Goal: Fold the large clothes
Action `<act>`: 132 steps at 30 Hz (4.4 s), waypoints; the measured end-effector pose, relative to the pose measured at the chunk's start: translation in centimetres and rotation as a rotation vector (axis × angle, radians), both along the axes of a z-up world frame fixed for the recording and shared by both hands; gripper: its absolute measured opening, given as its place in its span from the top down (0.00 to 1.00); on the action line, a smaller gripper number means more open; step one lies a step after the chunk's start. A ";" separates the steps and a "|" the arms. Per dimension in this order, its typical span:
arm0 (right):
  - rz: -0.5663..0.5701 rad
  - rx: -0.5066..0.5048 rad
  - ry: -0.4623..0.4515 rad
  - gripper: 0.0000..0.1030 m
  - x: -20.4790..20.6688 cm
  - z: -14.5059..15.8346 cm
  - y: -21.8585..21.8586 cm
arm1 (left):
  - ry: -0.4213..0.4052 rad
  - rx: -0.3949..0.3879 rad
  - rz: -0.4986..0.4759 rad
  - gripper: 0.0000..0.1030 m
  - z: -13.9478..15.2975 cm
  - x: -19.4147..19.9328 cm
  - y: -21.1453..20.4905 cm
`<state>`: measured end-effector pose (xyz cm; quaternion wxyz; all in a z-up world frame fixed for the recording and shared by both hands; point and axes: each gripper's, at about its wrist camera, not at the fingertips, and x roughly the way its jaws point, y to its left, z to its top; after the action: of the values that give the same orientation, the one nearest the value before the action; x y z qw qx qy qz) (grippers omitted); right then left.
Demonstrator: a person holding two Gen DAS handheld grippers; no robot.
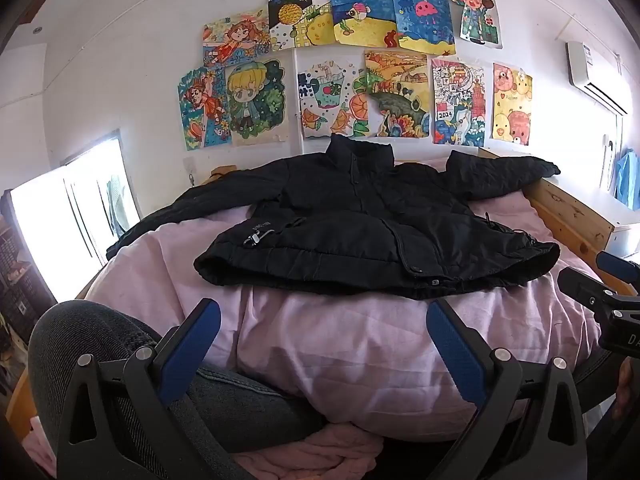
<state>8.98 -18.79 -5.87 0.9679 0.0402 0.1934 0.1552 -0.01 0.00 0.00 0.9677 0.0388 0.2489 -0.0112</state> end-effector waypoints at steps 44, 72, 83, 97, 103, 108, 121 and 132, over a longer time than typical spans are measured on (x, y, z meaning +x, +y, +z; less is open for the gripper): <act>-0.002 0.007 0.005 0.00 0.3 0.2 0.6 | -0.002 0.000 0.002 0.02 0.0 0.0 0.0; -0.002 0.011 0.008 0.00 0.4 0.3 0.9 | -0.003 0.001 0.001 0.02 0.0 0.0 0.0; -0.002 0.012 0.009 0.00 0.5 0.4 1.1 | 0.013 0.005 0.001 0.02 -0.1 0.2 0.0; -0.040 -0.036 0.072 0.00 2.0 2.0 0.7 | 0.186 -0.001 -0.064 0.02 1.2 5.1 -0.4; -0.050 -0.076 0.057 0.00 3.3 4.4 -0.7 | 0.189 0.052 -0.097 0.02 3.8 8.7 -1.7; -0.002 -0.097 0.061 0.00 6.5 7.4 -2.6 | 0.225 0.056 -0.134 0.02 6.2 13.3 -2.9; 0.150 0.075 0.189 0.00 22.1 11.4 -9.7 | 0.273 0.131 -0.234 0.02 8.6 28.4 -6.0; -0.173 0.533 0.377 0.00 39.7 3.0 -20.5 | 0.284 0.096 -0.313 0.02 2.3 41.8 -9.9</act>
<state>48.67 -39.34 -2.87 0.8802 0.3362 0.3173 0.1075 41.79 -9.88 2.28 0.9064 0.1212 0.3739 -0.1547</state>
